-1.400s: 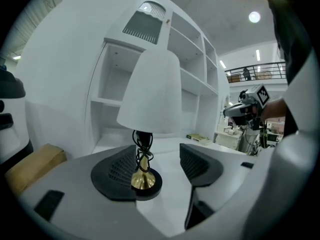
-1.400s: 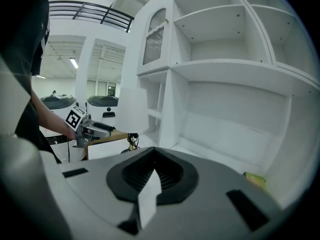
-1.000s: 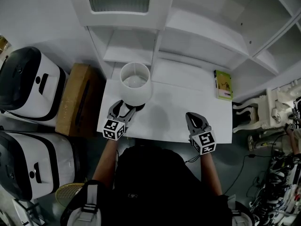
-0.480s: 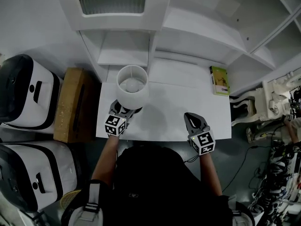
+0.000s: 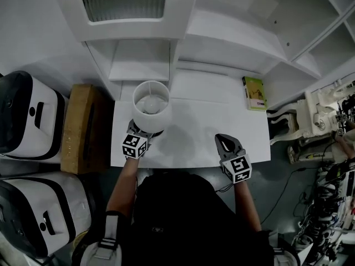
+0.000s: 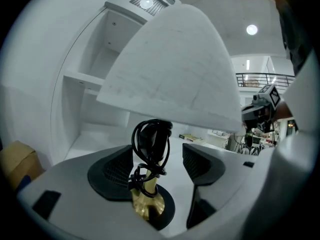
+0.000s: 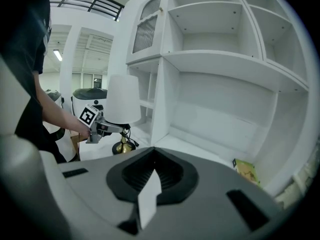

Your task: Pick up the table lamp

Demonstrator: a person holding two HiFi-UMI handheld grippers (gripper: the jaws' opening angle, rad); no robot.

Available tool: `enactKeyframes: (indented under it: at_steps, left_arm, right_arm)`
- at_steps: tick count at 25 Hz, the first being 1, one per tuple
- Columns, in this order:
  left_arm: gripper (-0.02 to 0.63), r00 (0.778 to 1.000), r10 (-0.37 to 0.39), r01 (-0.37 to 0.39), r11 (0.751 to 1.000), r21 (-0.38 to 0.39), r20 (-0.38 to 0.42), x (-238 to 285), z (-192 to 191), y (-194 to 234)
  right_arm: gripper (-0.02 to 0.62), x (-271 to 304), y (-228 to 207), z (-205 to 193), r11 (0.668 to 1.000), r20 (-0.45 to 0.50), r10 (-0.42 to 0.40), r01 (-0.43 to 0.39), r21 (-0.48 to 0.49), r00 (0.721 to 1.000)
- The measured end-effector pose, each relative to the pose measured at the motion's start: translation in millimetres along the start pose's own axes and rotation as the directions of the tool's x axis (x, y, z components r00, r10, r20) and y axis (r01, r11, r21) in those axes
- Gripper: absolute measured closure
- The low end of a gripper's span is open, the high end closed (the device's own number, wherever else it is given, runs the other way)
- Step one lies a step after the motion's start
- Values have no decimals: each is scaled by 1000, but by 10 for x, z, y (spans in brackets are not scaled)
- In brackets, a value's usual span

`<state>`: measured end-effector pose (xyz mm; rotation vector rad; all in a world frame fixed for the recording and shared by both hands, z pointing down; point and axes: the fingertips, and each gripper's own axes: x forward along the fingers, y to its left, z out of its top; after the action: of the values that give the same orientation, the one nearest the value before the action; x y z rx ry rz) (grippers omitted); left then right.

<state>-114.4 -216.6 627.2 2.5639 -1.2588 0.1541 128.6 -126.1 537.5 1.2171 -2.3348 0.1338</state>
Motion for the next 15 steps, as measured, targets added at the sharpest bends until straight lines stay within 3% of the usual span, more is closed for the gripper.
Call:
enactKeyframes:
  at_steps: [15]
  left_arm:
    - [313, 999, -33, 33, 999, 3, 10, 200, 36, 28]
  right_arm:
    - [588, -23, -34, -90, 1000, -29, -9, 9, 2, 1000]
